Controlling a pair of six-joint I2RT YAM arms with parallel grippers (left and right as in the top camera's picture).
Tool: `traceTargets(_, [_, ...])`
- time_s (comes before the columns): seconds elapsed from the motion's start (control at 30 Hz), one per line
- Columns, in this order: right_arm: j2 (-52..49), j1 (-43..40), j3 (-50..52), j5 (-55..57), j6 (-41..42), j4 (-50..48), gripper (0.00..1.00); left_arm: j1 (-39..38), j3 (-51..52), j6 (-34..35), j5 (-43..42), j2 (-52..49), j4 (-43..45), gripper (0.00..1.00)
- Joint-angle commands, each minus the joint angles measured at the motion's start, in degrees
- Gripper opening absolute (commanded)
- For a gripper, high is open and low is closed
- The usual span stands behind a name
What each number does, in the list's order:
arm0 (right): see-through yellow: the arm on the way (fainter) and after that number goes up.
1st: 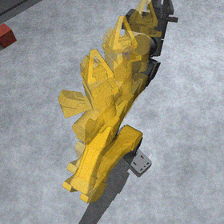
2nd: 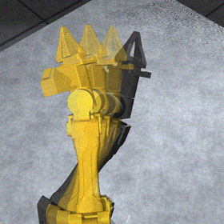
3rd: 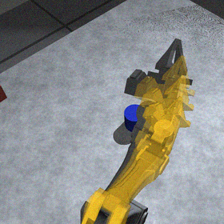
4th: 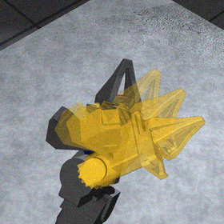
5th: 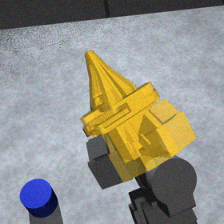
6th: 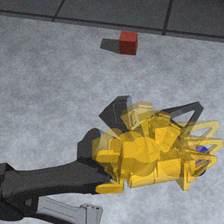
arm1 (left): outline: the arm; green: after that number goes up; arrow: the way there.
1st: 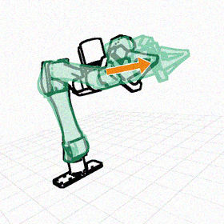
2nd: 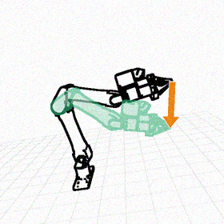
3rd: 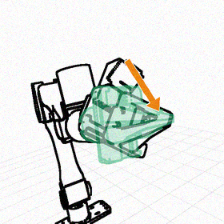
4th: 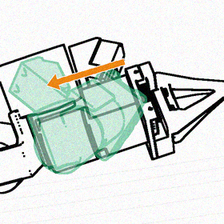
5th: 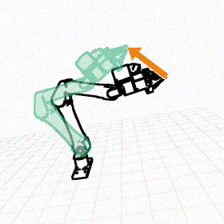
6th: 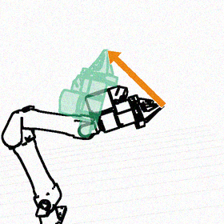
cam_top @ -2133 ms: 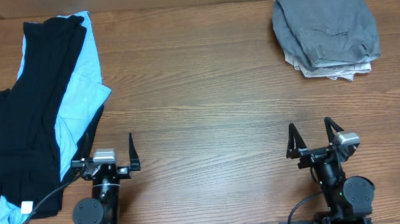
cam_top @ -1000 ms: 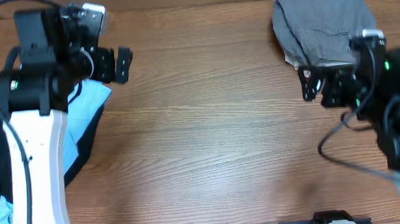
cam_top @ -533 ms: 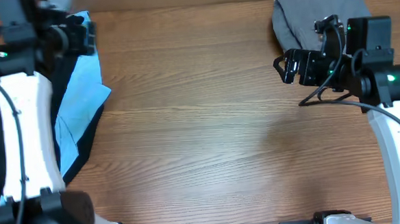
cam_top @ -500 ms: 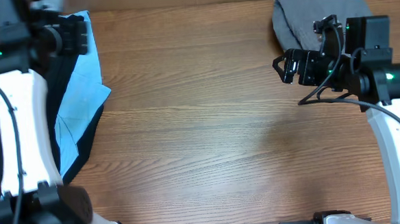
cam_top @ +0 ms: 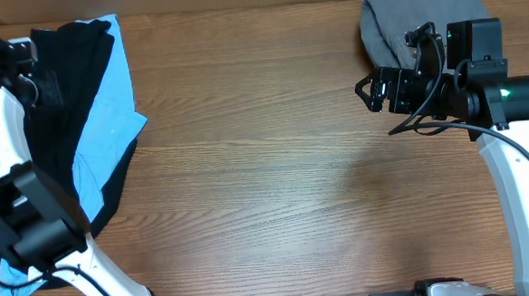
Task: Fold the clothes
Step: 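Reach the left gripper to the black shirt on the left pile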
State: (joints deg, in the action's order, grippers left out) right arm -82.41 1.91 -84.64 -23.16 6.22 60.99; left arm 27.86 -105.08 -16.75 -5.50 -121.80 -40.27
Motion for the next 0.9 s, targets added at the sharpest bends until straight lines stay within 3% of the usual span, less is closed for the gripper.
traceTargets(0.0, [0.0,0.3,-1.2,-0.5,-0.2,-0.2,0.94,0.5,-1.3,-1.3,1.7,-5.0,-0.7,0.62])
traceTargets(0.23, [0.0,0.3,-1.2,-0.5,-0.2,0.2,0.92,0.6,-1.2,-1.3,4.0,-8.5,-1.3,0.61])
traceTargets(0.33, [0.0,0.3,-1.2,-0.5,-0.2,0.2,0.91,0.6,-1.2,-1.3,4.1,-9.5,-1.5,0.56])
traceTargets(0.6, [0.0,0.3,-1.2,-0.5,-0.2,0.2,0.90,0.6,-1.1,-1.3,4.0,-10.1,-2.5,0.18])
traceTargets(0.7, [0.0,0.3,-1.2,-0.5,-0.2,0.2,0.90,0.6,-1.0,-1.3,4.0,-10.1,-3.0,0.09])
traceTargets(0.87, [0.0,0.3,-1.2,-0.5,-0.2,0.2,0.89,0.6,-0.8,-1.1,4.0,-10.1,-3.0,0.04])
